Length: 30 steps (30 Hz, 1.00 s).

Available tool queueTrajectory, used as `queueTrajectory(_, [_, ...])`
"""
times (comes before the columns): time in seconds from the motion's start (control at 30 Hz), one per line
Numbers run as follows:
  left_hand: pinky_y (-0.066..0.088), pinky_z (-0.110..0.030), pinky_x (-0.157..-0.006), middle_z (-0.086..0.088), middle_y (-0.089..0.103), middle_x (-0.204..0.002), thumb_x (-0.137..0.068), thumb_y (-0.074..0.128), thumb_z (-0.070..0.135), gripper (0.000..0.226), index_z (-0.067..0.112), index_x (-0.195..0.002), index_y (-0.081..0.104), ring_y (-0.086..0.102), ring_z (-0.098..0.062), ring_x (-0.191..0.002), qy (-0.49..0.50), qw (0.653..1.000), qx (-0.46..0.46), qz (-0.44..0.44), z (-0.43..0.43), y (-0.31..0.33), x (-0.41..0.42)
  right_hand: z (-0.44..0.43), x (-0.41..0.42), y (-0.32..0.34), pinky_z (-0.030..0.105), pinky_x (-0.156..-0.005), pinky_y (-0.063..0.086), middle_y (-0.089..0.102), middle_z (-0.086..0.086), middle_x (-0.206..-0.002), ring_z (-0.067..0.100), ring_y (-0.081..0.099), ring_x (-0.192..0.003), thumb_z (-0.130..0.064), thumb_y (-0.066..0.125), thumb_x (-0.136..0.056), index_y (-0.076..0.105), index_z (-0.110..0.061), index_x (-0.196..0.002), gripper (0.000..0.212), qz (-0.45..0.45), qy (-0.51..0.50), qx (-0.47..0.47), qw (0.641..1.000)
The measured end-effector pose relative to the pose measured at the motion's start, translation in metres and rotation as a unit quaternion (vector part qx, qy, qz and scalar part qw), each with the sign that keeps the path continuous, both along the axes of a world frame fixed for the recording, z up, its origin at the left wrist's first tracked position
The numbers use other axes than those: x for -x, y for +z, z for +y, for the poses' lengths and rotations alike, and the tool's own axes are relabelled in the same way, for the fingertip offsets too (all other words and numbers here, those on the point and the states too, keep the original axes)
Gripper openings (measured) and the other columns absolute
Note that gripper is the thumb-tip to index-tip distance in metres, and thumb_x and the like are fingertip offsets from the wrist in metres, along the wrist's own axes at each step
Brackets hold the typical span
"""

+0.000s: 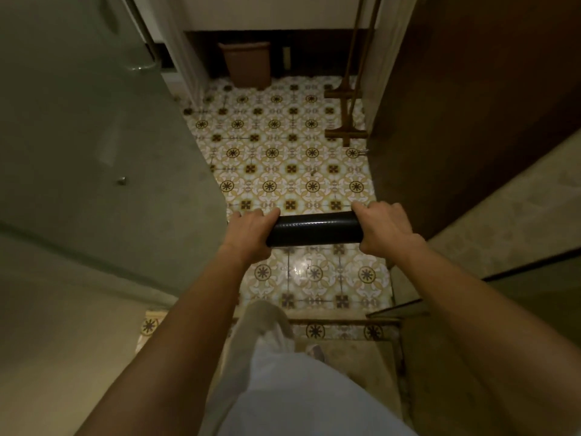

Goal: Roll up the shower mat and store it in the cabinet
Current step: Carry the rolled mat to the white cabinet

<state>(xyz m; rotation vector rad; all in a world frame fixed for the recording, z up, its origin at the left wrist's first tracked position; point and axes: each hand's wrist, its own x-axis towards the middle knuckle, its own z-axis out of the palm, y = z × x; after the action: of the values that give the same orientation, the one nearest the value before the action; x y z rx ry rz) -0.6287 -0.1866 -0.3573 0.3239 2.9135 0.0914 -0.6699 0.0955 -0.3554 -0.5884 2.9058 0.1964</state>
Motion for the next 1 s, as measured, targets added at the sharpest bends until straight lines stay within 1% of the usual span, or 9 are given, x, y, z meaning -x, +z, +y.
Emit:
queueTrajectory(0.07, [0.045, -0.046, -0.087, -0.006, 0.06, -0.101, -0.069, 0.073, 0.027, 0.057, 0.027, -0.116, 0.04, 0.058, -0.028, -0.093, -0.001, 1.0, 0.009, 0.004, -0.002, 0.002, 0.02, -0.003, 0.02, 0.001, 0.039, -0.07, 0.039, 0.059, 0.005, -0.091, 0.027, 0.058, -0.083, -0.038, 0.082, -0.057, 0.044, -0.026, -0.11, 0.066, -0.009, -0.005, 0.007, 1.0])
queueTrajectory(0.13, [0.045, -0.045, -0.087, -0.006, 0.06, -0.102, -0.069, 0.073, 0.028, 0.058, 0.028, -0.117, 0.041, 0.058, -0.028, -0.094, -0.002, 1.0, 0.02, 0.007, -0.006, 0.001, 0.041, -0.008, 0.039, -0.001, 0.04, -0.073, 0.041, 0.059, 0.005, -0.093, 0.027, 0.058, -0.085, -0.035, 0.081, -0.059, 0.044, -0.026, -0.11, 0.064, -0.008, -0.011, 0.015, 1.0])
queueTrajectory(0.27, [0.046, -0.045, -0.087, -0.008, 0.059, -0.104, -0.071, 0.073, 0.029, 0.061, 0.027, -0.122, 0.04, 0.057, -0.029, -0.095, -0.006, 1.0, 0.021, 0.012, -0.018, -0.002, 0.09, -0.02, 0.082, -0.004, 0.04, -0.073, 0.042, 0.06, 0.005, -0.093, 0.028, 0.059, -0.086, -0.033, 0.079, -0.061, 0.044, -0.025, -0.115, 0.065, 0.002, -0.017, 0.021, 1.0])
queueTrajectory(0.4, [0.045, -0.046, -0.087, -0.008, 0.058, -0.104, -0.069, 0.073, 0.029, 0.063, 0.028, -0.122, 0.039, 0.058, -0.029, -0.095, -0.017, 0.999, 0.031, 0.024, -0.032, -0.006, 0.152, -0.033, 0.139, -0.006, 0.044, -0.077, 0.044, 0.059, 0.006, -0.096, 0.03, 0.058, -0.09, -0.03, 0.079, -0.061, 0.043, -0.025, -0.112, 0.062, -0.008, -0.038, 0.029, 0.999])
queueTrajectory(0.57, [0.043, -0.044, -0.086, -0.006, 0.058, -0.105, -0.068, 0.074, 0.032, 0.065, 0.029, -0.122, 0.038, 0.057, -0.027, -0.096, -0.019, 0.999, 0.037, 0.029, -0.068, -0.017, 0.241, -0.069, 0.226, -0.013, 0.047, -0.081, 0.047, 0.059, 0.009, -0.103, 0.031, 0.057, -0.095, -0.031, 0.079, -0.064, 0.04, -0.025, -0.121, 0.07, -0.017, -0.047, 0.026, 0.998])
queueTrajectory(0.67, [0.041, -0.043, -0.087, -0.006, 0.058, -0.108, -0.068, 0.074, 0.033, 0.073, 0.028, -0.13, 0.036, 0.056, -0.027, -0.1, -0.019, 0.999, 0.035, 0.023, -0.095, -0.018, 0.294, -0.095, 0.278, -0.012, 0.048, -0.084, 0.045, 0.058, 0.009, -0.109, 0.032, 0.057, -0.1, -0.035, 0.081, -0.064, 0.039, -0.025, -0.126, 0.076, -0.026, -0.051, 0.02, 0.998])
queueTrajectory(0.73, [0.04, -0.043, -0.089, -0.006, 0.056, -0.111, -0.068, 0.073, 0.034, 0.076, 0.028, -0.133, 0.034, 0.055, -0.026, -0.103, -0.023, 0.999, 0.036, 0.016, -0.113, -0.019, 0.328, -0.113, 0.312, -0.012, 0.048, -0.087, 0.044, 0.057, 0.008, -0.109, 0.031, 0.056, -0.1, -0.036, 0.081, -0.064, 0.038, -0.027, -0.128, 0.077, -0.031, -0.051, 0.027, 0.998])
queueTrajectory(0.9, [0.041, -0.042, -0.085, -0.005, 0.057, -0.107, -0.068, 0.072, 0.031, 0.068, 0.03, -0.126, 0.037, 0.055, -0.026, -0.099, -0.024, 0.999, 0.033, 0.017, -0.148, -0.015, 0.393, -0.147, 0.37, -0.01, 0.046, -0.085, 0.047, 0.058, 0.005, -0.102, 0.027, 0.056, -0.095, -0.034, 0.081, -0.062, 0.04, -0.028, -0.117, 0.069, -0.031, -0.058, 0.028, 0.997])
queueTrajectory(1.0, [0.04, -0.043, -0.086, -0.005, 0.057, -0.109, -0.069, 0.071, 0.033, 0.07, 0.031, -0.129, 0.035, 0.054, -0.025, -0.102, -0.016, 0.999, 0.034, 0.013, -0.163, -0.018, 0.424, -0.162, 0.403, -0.008, 0.046, -0.085, 0.047, 0.059, 0.005, -0.099, 0.027, 0.057, -0.093, -0.034, 0.08, -0.062, 0.041, -0.028, -0.111, 0.064, -0.028, -0.051, 0.025, 0.998])
